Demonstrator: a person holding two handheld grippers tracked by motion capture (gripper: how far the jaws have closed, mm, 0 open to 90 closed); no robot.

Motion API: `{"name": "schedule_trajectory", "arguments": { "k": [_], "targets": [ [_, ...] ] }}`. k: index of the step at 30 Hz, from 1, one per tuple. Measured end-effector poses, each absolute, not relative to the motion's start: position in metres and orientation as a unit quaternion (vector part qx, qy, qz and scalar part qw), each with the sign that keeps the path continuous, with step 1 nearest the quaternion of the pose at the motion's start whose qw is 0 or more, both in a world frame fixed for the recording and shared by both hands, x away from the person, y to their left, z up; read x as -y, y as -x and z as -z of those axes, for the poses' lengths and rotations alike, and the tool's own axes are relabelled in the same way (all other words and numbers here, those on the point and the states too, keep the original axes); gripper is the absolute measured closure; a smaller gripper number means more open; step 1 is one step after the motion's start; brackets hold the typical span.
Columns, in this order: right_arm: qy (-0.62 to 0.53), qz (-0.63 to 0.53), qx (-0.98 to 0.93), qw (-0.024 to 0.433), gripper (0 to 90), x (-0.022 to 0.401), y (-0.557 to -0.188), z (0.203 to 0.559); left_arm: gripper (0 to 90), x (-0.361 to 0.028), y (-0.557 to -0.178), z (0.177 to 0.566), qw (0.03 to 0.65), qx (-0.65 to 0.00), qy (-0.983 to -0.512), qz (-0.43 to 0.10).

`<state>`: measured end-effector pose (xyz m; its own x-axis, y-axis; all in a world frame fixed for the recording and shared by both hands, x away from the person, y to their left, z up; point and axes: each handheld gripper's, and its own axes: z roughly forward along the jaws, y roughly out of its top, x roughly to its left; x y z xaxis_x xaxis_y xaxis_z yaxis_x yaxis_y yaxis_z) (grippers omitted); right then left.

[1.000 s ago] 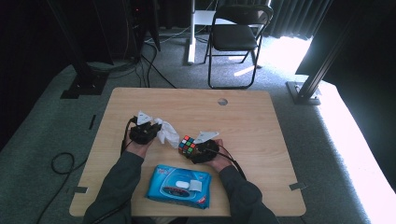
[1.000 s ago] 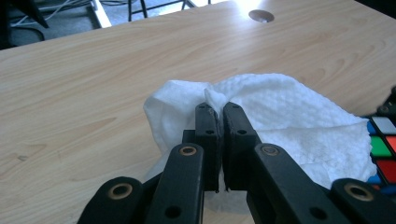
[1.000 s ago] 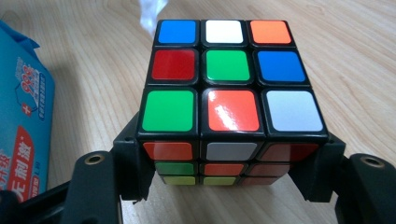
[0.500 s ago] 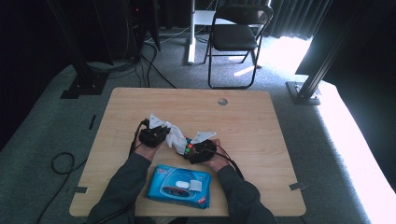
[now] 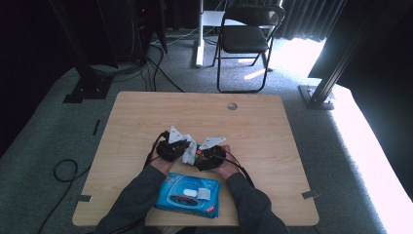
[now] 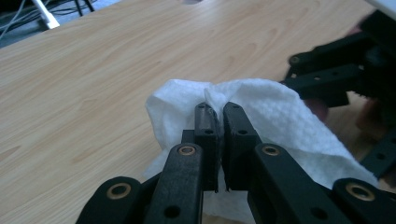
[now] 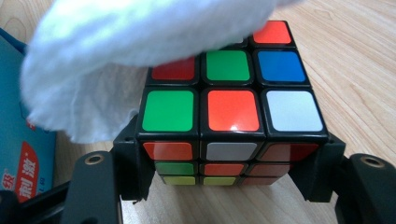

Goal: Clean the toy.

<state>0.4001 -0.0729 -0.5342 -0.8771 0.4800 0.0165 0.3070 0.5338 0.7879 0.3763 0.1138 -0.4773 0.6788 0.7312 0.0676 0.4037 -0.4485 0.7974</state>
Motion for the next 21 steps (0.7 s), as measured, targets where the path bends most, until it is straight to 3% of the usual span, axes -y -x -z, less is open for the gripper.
{"name": "schedule_trajectory", "arguments": {
  "k": [21],
  "targets": [
    [-0.231, -0.425, -0.869, 0.106, 34.0, 0.0733, -0.4021, 0.5339, 85.1, -0.1087, -0.3674, 0.4798, 0.403, -0.305, -0.845, -0.175]
  ]
}}
